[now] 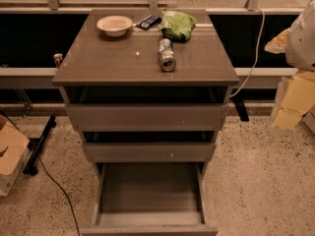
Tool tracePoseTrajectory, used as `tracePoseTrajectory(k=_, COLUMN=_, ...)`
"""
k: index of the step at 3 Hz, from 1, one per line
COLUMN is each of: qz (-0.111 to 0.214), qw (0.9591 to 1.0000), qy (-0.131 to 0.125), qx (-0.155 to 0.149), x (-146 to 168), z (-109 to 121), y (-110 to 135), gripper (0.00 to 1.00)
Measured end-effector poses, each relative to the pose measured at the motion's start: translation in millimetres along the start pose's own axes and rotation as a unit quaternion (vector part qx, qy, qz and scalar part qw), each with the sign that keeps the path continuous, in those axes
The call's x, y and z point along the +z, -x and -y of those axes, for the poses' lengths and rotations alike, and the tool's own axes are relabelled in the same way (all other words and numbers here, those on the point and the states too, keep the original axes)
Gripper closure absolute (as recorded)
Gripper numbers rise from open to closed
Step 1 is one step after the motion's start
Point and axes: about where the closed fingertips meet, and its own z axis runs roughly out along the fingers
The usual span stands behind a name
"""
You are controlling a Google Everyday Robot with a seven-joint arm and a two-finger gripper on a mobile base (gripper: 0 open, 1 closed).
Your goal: Place redbull can into bottom drawer
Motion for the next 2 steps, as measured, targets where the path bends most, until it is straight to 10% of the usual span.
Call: tracePoseTrajectory(k=2, qz=0.039, qw=0.9988, qy=-0.017, qx=0.026, x=7.5, z=12.5, y=20.4, gripper=0.0)
